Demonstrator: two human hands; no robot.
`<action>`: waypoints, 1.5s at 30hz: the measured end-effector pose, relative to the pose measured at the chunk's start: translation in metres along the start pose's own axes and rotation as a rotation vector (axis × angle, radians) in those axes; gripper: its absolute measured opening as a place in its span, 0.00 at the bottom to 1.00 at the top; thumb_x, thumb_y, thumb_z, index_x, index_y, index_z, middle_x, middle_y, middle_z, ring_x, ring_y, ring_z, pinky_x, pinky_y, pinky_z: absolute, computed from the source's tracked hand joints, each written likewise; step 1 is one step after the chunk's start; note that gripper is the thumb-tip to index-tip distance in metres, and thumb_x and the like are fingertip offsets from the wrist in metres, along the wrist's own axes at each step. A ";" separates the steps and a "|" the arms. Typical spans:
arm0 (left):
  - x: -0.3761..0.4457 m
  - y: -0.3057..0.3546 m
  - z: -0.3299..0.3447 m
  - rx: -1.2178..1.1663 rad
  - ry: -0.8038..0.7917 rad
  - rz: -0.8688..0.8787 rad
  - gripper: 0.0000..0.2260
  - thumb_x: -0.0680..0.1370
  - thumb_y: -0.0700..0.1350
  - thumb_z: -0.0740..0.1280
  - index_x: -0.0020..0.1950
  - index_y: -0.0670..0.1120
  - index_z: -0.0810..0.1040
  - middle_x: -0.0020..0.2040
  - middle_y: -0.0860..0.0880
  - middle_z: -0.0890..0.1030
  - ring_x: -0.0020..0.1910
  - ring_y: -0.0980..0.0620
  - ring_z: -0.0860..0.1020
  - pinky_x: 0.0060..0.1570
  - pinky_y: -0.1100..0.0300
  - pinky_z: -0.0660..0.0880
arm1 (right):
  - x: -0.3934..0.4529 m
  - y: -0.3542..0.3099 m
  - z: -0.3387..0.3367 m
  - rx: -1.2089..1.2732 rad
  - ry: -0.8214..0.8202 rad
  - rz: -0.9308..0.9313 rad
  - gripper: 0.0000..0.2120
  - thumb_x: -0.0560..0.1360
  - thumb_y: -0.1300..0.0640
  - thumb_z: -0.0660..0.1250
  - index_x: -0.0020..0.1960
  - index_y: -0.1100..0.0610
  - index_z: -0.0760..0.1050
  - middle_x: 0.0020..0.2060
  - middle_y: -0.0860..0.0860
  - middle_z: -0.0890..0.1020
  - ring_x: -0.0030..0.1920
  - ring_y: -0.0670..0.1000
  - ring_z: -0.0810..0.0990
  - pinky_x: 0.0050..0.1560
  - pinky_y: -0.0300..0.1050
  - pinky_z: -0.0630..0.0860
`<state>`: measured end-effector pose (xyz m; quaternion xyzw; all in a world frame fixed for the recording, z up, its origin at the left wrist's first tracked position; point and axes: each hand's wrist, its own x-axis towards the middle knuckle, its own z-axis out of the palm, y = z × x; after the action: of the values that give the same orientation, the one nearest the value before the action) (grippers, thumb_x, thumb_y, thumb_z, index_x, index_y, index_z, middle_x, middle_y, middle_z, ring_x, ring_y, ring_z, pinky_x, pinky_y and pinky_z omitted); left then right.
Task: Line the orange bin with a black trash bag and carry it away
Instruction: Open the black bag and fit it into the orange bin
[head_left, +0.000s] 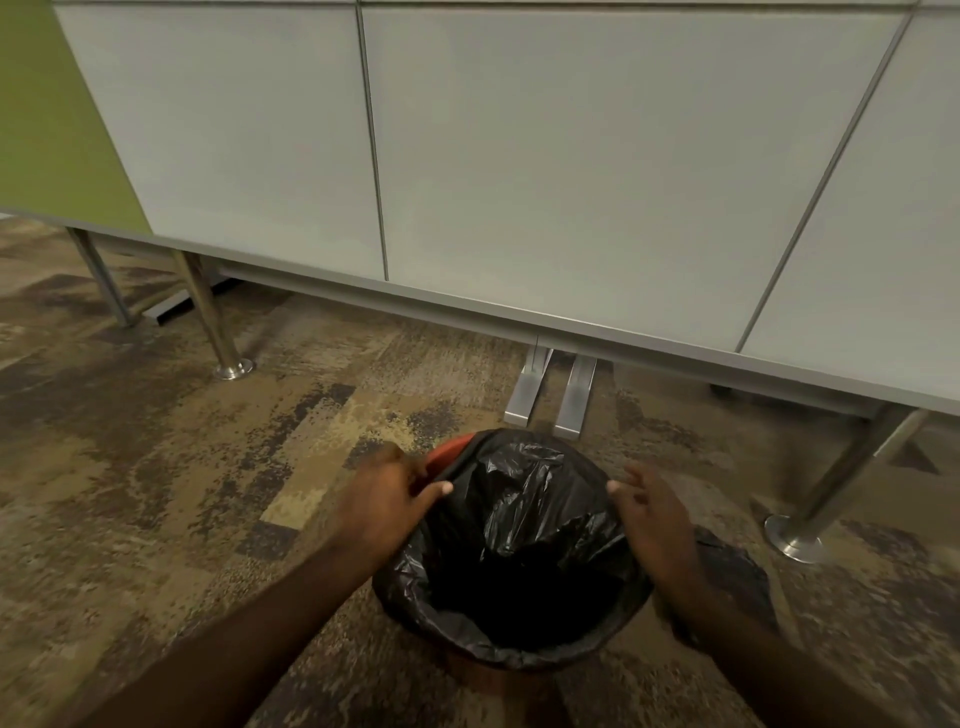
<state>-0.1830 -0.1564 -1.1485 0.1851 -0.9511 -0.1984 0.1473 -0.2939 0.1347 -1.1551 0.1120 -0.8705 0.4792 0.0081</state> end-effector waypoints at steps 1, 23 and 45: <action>0.005 0.004 0.004 0.092 -0.033 -0.006 0.16 0.74 0.63 0.69 0.48 0.52 0.82 0.50 0.54 0.75 0.51 0.53 0.75 0.47 0.55 0.79 | -0.001 -0.004 0.009 -0.006 -0.048 0.041 0.15 0.80 0.52 0.63 0.66 0.54 0.72 0.52 0.52 0.79 0.50 0.51 0.79 0.49 0.46 0.77; 0.001 -0.048 0.044 -0.888 -0.396 -0.756 0.19 0.84 0.45 0.61 0.37 0.38 0.81 0.30 0.44 0.81 0.27 0.47 0.80 0.31 0.58 0.77 | 0.005 0.025 0.030 -0.471 -0.203 -0.088 0.38 0.78 0.59 0.63 0.81 0.53 0.45 0.79 0.53 0.57 0.75 0.56 0.64 0.72 0.50 0.67; 0.049 -0.036 0.042 -0.811 -0.146 -0.316 0.09 0.77 0.40 0.72 0.36 0.42 0.81 0.32 0.46 0.81 0.30 0.51 0.77 0.33 0.60 0.72 | 0.032 0.020 0.001 -0.034 -0.406 0.209 0.20 0.71 0.76 0.64 0.54 0.54 0.75 0.46 0.54 0.82 0.45 0.50 0.80 0.35 0.34 0.74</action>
<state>-0.2302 -0.1935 -1.1904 0.2409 -0.7643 -0.5882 0.1085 -0.3289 0.1382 -1.1679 0.1151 -0.8691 0.4304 -0.2151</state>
